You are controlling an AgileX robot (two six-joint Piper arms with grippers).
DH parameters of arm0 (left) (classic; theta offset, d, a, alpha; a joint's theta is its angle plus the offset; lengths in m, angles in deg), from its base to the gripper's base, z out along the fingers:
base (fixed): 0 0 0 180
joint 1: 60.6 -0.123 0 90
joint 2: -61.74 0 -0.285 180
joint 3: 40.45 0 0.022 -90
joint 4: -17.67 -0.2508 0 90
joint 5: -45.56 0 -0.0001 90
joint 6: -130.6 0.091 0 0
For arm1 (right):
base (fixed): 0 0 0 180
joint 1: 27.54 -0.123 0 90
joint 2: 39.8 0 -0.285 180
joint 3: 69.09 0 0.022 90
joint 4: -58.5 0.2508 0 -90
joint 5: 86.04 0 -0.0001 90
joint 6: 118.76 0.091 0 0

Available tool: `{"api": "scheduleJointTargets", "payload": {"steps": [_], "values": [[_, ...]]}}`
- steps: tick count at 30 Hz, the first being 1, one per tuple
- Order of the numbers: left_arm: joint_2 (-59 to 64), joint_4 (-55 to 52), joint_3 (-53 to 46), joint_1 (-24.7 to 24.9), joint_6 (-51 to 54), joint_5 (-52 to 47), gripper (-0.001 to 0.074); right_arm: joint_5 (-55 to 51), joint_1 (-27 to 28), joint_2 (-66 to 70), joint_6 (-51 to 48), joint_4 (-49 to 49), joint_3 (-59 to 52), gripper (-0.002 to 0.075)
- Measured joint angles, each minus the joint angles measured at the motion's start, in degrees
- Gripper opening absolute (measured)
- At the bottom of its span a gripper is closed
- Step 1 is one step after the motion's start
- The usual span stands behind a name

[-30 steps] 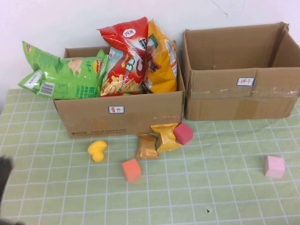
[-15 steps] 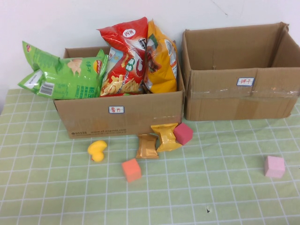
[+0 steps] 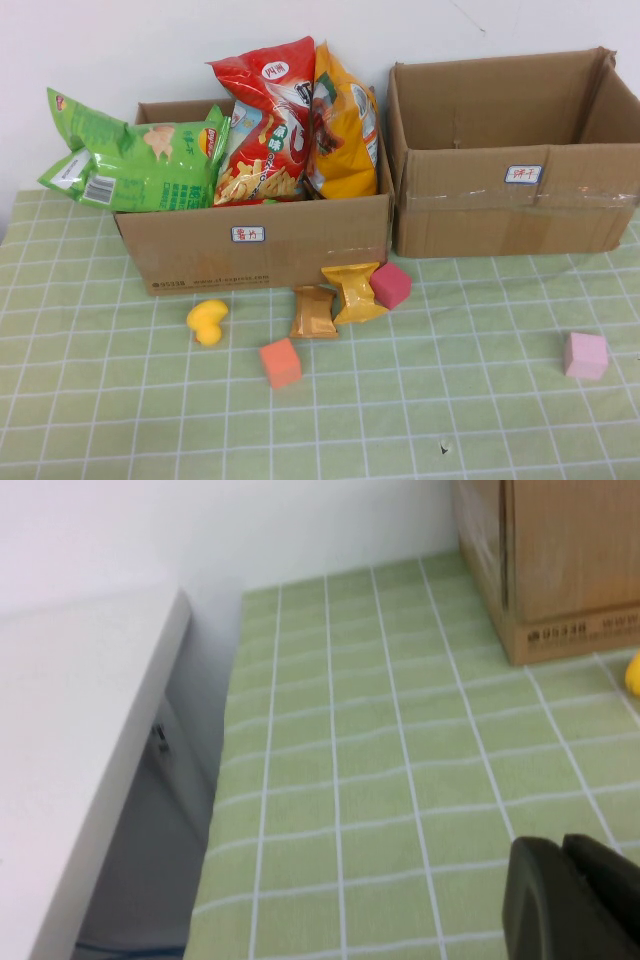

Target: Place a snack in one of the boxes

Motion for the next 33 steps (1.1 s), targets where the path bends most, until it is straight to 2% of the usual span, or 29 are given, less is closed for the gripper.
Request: {"api": "scheduleJointTargets", "payload": {"steps": [33], "values": [[0.00, 0.00, 0.00, 0.00, 0.25, -0.89, -0.0003, 0.00, 0.00, 0.00, 0.18, 0.00, 0.00, -0.0002]]}}
